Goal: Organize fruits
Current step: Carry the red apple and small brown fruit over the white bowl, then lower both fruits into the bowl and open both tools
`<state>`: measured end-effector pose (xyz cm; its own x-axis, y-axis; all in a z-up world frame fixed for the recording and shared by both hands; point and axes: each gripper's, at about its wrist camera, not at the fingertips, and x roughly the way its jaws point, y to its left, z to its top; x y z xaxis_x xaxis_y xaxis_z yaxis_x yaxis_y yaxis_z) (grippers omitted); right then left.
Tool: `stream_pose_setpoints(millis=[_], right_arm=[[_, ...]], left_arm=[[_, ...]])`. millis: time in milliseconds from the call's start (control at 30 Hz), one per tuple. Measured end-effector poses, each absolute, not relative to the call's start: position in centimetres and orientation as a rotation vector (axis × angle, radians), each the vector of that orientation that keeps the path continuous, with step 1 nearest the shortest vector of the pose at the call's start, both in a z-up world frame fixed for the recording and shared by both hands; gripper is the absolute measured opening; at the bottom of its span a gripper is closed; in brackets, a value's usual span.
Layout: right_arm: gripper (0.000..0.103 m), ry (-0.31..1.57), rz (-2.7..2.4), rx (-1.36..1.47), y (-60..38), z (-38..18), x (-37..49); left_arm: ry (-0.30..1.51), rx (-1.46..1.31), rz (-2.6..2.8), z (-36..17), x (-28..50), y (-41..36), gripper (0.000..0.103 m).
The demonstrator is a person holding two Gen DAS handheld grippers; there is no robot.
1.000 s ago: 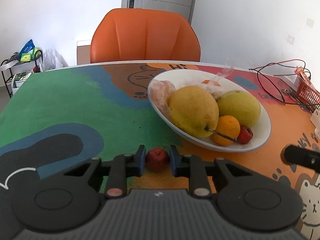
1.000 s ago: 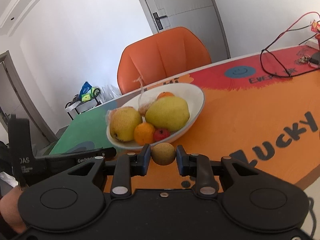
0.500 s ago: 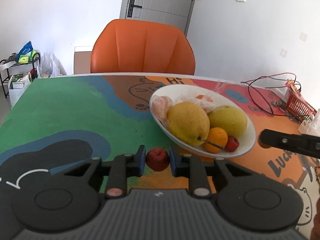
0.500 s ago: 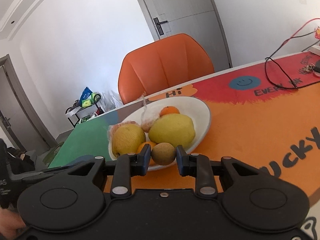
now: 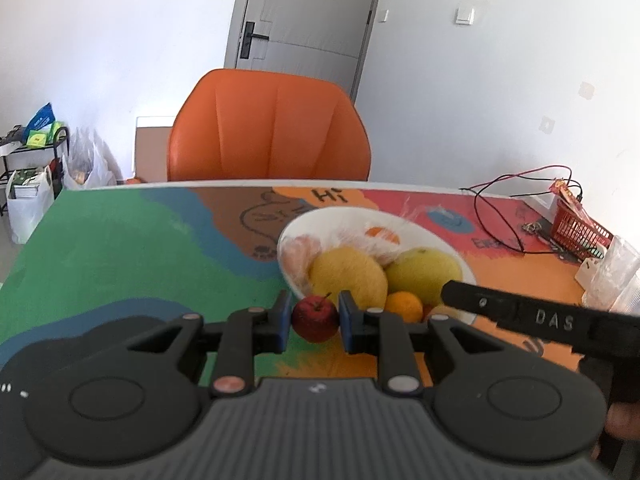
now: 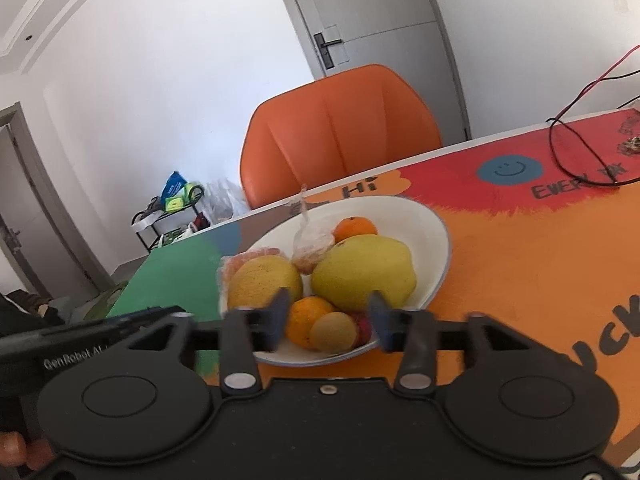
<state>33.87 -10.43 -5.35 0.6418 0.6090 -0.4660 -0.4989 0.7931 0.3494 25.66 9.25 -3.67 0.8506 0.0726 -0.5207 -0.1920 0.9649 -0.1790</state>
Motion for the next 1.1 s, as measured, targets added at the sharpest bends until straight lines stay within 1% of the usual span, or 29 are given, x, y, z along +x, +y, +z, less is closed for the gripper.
stream_pose_setpoints(millis=[167,233,467,1100], right_arm=[[0.054,0.591,0.631,0.228,-11.8,-5.1,33.6],[0.056,0.589,0.625,0.237,-12.5,-5.1,33.6],[0.058,0.588,0.593,0.262,-14.8,-5.3,33.2],[0.062,0.587,0.548,0.268,-17.6,-5.5,31.8]], left_arm=[[0.518,-0.211,0.116,-2.9,26.4,8.5,0.023],[0.512,-0.201,0.107,-2.6,26.8,8.1,0.023],[0.502,-0.182,0.082,-2.0,28.5,6.7,0.023],[0.519,-0.17,0.039,-2.8,32.5,4.4,0.023]])
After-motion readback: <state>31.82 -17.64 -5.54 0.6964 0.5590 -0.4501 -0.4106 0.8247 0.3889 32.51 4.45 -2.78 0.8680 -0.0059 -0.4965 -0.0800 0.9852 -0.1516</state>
